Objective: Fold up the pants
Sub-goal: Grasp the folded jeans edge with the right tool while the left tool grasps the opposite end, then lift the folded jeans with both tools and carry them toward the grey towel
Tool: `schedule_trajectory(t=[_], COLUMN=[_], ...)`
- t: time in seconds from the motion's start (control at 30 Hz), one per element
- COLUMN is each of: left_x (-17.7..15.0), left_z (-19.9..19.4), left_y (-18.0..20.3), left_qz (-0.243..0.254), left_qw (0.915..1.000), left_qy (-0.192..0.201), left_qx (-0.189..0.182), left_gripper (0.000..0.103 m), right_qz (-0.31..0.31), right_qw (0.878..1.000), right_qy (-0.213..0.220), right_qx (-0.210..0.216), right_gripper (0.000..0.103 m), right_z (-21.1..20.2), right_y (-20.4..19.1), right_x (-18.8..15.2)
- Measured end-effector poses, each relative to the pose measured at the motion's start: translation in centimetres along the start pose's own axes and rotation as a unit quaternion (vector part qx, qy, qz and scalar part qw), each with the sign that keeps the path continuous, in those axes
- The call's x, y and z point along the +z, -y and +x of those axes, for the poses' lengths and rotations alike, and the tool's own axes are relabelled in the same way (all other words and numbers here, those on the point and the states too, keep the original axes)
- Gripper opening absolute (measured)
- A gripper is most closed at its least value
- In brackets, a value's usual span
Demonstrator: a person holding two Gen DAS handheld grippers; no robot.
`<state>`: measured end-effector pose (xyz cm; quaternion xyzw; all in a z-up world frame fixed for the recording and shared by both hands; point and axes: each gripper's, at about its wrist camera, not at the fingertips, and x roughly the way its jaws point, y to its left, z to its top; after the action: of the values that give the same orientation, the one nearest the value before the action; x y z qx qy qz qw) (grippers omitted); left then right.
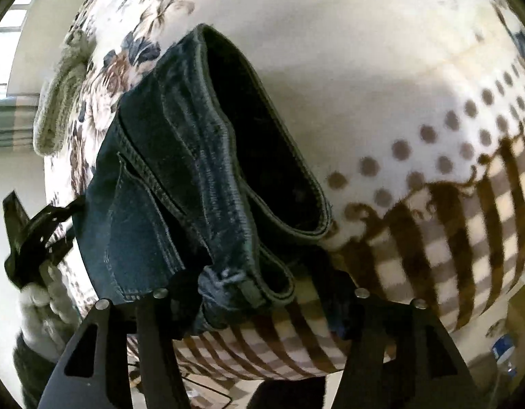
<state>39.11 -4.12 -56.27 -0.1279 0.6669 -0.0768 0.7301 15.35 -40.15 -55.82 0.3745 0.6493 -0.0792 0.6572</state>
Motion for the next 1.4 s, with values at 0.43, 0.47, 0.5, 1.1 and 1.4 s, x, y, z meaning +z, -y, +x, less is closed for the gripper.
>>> schedule_trajectory(t=[0.43,0.47,0.5,1.1,1.4], left_x=[-2.6,-3.1,-3.8,-9.0,-9.9], left_z=[-6.2,-6.5,-6.7,-4.8,-2.9], left_y=[0.3,0.3,0.4,-1.2,-2.2], left_qz=[0.001,0.005,0.01,-0.03,-0.077], left_qw=[0.9987,0.9985,0.9982,0.9988,0.9966], left_qy=[0.05,0.053,0.053,0.011,-0.005], left_qx=[0.007,0.015,0.024,0.036,-0.031], left_gripper=[0.028,0.028,0.028,0.082,0.082], right_qz=[-0.049,-0.049,-0.05,-0.014,0.083], right_qw=[0.998,0.998,0.998,0.999,0.986], right_qy=[0.014,0.016,0.015,0.0,-0.021], right_qx=[0.026,0.035,0.037,0.031,0.14], right_gripper=[0.071,0.073,0.073,0.051,0.094], right_z=[-6.1,-6.1,-5.8,-3.1,-1.9], right_y=[-1.8,-2.0,-2.2,-1.4,3.3], right_x=[3.4,4.2,5.0,7.8,1.2])
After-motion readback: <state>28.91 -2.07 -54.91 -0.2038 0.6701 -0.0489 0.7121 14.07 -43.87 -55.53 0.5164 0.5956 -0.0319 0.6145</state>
